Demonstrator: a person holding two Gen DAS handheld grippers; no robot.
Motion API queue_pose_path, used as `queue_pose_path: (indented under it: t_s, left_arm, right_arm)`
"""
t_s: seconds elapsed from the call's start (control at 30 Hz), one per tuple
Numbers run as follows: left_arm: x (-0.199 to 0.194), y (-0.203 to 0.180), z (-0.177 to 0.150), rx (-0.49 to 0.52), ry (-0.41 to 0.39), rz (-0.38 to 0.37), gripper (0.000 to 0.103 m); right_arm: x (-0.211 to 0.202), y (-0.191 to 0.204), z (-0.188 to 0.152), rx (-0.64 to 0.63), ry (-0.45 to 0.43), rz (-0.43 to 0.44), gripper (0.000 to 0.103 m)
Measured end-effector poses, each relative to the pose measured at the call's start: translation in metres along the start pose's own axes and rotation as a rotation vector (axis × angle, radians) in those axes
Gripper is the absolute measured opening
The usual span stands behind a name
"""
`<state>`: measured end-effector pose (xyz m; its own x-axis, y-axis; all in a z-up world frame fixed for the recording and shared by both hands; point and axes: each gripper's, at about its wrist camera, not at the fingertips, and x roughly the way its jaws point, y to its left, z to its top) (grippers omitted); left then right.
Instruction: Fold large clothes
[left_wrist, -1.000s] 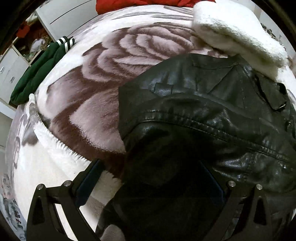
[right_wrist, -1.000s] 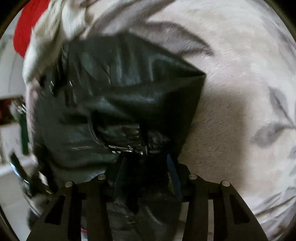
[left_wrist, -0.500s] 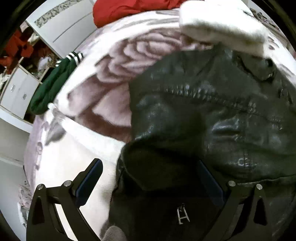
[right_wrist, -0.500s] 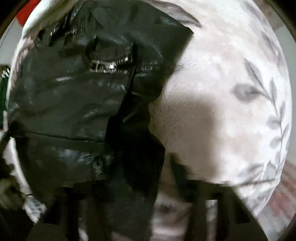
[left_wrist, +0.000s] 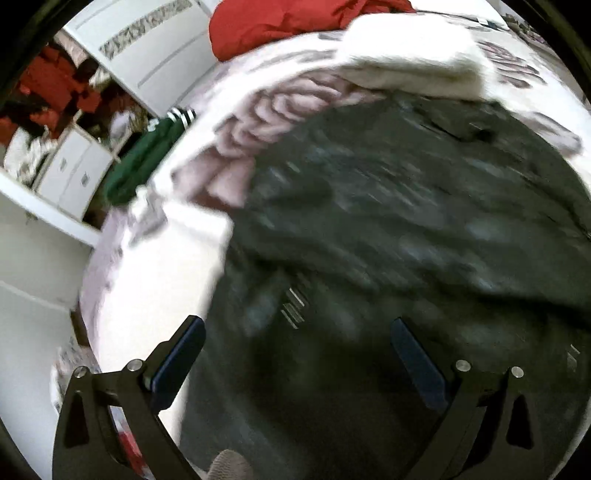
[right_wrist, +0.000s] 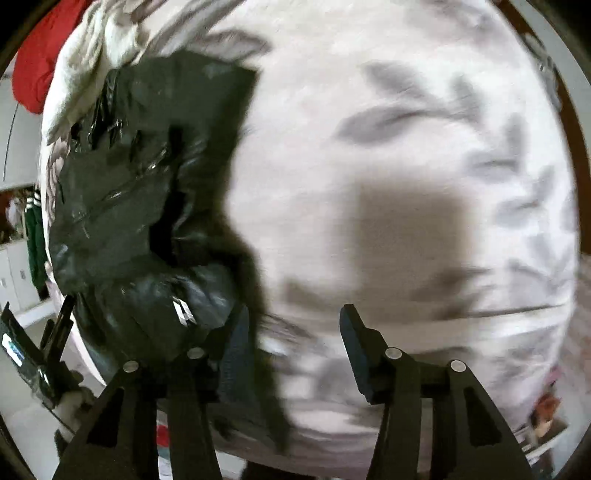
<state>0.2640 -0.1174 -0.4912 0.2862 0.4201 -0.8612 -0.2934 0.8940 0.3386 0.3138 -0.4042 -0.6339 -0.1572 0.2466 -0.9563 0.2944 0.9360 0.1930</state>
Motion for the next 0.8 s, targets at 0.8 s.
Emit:
queue_pose_path:
  t_s: [0.8]
  left_arm:
    - [0.029,-0.079,-0.076,0.015,0.181,-0.002,0.103]
  right_arm:
    - [0.066,-0.027,0.008,-0.163,0.167,0.354,0.057]
